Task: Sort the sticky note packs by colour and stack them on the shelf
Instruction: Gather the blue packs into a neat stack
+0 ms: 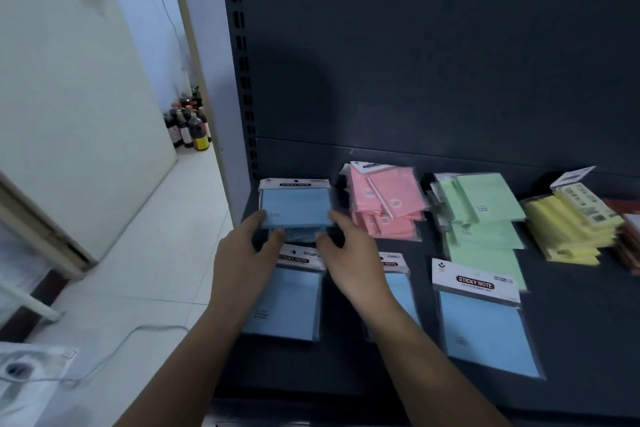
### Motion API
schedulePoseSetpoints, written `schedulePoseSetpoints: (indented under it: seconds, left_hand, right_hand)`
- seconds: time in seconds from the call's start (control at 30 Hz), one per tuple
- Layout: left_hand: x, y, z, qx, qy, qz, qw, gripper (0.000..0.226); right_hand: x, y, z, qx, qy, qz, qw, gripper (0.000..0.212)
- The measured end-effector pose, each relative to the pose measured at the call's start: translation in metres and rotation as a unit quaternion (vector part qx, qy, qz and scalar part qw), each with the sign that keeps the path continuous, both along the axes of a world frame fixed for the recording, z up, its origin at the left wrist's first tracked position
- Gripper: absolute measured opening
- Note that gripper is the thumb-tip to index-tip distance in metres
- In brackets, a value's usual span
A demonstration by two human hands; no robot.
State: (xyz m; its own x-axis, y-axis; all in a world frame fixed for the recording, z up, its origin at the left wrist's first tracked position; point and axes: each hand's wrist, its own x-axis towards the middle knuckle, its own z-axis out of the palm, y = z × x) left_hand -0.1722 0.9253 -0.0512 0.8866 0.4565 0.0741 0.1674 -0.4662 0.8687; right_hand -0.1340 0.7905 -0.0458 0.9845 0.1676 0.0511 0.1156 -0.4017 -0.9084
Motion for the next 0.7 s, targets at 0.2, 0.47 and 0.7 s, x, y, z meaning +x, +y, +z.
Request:
schedulePoseSetpoints:
  seconds: [0.2,0.47,0.7]
  left_hand:
    - [-0.009,0.006,0.006,-0.129,-0.094,0.086,0.983,0.014]
    - [-0.02,-0.002,0.018,-0.365,-0.06,-0.016,0.929,0.035]
    - [-0.027,-0.052,0.02,-0.294,-0.044,-0.146,0.944,0.048]
  right_hand:
    - [-0.009,0.006,-0.001,0.212,0.048,-0.108,0.97,0.009]
    - [-0.027,-0.011,0.009,0.324,0.123,-0.093,0.933,0.03]
    - [-0.046,-0.061,0.019,0.218,-0.017,-0.134,0.967,0.025]
